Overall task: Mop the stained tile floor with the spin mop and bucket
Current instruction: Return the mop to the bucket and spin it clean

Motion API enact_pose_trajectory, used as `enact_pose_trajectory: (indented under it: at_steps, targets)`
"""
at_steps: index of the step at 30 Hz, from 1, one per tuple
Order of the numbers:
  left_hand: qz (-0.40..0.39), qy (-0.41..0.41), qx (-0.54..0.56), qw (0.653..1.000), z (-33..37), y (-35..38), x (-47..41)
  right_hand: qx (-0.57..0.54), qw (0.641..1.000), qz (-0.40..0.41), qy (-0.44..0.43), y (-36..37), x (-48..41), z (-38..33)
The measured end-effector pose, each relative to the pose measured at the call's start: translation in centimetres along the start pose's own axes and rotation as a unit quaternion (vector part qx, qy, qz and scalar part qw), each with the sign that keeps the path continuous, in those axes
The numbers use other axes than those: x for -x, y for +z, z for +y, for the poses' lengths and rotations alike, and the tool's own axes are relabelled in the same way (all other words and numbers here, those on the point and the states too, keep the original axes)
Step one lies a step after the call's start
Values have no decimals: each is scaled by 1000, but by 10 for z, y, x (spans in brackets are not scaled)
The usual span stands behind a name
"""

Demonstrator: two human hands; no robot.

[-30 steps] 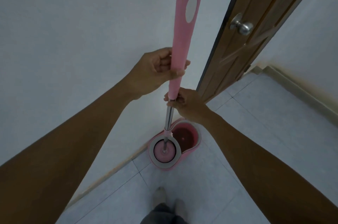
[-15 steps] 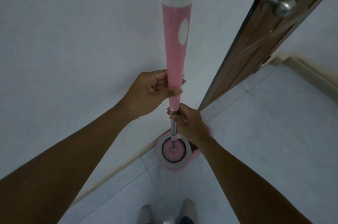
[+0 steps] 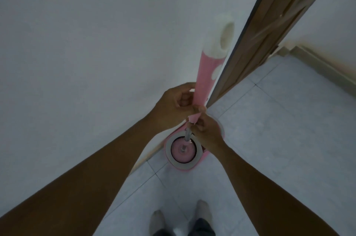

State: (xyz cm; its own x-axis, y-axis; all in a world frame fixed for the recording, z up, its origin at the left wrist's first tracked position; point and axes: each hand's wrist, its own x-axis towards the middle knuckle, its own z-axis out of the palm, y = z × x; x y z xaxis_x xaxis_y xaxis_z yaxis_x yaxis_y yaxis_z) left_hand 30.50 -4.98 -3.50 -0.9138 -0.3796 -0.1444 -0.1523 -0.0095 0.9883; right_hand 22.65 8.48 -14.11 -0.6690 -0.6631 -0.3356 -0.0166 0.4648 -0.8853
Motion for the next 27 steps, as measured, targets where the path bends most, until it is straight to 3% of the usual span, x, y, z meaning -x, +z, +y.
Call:
enact_pose_trajectory:
  at_steps: [8,13,21,27]
  targets:
    - [-28,105,-23,994,87,-6,6,55,989,-35,-132,-43,8,-62]
    - [-16,114,-24,993,109,-8,3,58,986,-31,-154,-54,9,-82]
    - [4,7,-30,1000,35,10,5,133,984,-35,-112,-22,5,-20]
    - [17,-5,-105,994,-23,13,-2,135,990,-32,-24,5,-14,24]
